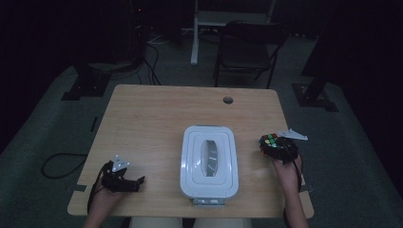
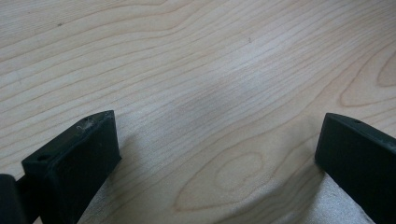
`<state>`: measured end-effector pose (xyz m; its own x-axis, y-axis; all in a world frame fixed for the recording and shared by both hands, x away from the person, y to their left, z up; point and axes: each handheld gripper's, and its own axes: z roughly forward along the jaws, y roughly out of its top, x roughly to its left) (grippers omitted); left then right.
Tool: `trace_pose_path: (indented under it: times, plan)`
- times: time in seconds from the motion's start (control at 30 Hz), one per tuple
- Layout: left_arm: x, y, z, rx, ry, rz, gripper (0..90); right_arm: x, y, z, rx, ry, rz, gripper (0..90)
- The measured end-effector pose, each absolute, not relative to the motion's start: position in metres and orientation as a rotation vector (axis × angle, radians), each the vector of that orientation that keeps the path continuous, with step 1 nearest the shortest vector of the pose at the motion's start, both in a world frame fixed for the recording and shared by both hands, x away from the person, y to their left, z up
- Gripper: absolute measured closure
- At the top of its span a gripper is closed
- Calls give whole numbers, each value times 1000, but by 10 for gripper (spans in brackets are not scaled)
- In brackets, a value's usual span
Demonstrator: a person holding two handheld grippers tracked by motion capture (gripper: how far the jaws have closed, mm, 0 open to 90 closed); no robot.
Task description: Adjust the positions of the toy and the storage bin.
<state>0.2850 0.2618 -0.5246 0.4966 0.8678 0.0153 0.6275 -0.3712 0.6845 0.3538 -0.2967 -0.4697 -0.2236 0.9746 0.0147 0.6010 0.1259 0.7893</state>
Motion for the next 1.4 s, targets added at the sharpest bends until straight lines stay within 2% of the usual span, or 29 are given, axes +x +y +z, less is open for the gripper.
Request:
trace_pose_path:
  times: [0.57, 1.03, 1.1, 1.2, 1.4]
  plan:
    - [285, 262, -524, 2126, 1218, 501, 4, 304, -321, -480, 1563, 1857, 929, 339]
    - [285, 262, -524, 2133, 1208, 497, 4, 294, -318, -501, 1590, 1886, 899, 336]
    - [285, 262, -524, 2133, 1208, 498, 4, 295, -318, -500, 1598, 1893, 899, 307]
    - [285, 262, -524, 2133, 1208, 498, 4, 296, -319, -497, 1614, 1880, 933, 211]
    - [285, 262, -524, 2133, 1208, 498, 5, 296, -319, -485, 1582, 1875, 997, 163]
